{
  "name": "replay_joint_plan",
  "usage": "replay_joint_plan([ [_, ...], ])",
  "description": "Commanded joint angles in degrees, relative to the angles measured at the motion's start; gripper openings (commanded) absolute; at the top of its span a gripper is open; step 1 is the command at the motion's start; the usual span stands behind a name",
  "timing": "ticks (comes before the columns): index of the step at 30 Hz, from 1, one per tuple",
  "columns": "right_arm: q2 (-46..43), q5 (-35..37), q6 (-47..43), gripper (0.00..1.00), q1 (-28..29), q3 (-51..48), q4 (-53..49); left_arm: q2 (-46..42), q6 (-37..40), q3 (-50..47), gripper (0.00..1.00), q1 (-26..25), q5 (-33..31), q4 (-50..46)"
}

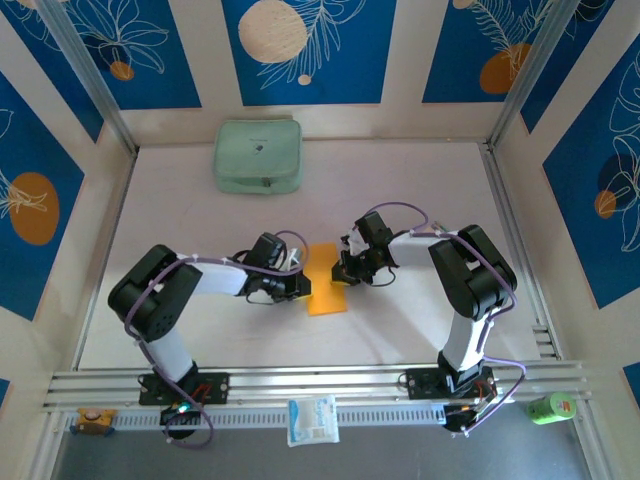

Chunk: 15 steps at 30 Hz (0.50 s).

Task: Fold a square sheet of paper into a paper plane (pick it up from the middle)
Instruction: First fold the square sheet of paper in half at the center of the table.

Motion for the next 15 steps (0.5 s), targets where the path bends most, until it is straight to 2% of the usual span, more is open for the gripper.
replay_joint_plan([
  [1, 1.4, 5.1, -0.1, 0.0, 0.3, -2.8, -7.4, -0.9, 2.0, 2.2, 0.08, 0.6, -0.5, -4.8],
  [5, 1.6, 5.0, -0.1, 0.0, 0.3, -2.7, -7.2, -1.4, 2.9, 6.5, 0.08, 1.8, -1.3, -7.3],
  [9, 1.7, 5.1, -0.1, 0.0, 0.3, -2.5, -7.2, 2.8, 1.8, 9.5, 0.07, 3.3, 0.6, -5.9],
  [15, 1.6, 5.3, 0.1, 0.0, 0.4, -2.8, -7.2, 7.5, 2.8, 11.0, 0.07, 4.0, -0.9, -8.3],
])
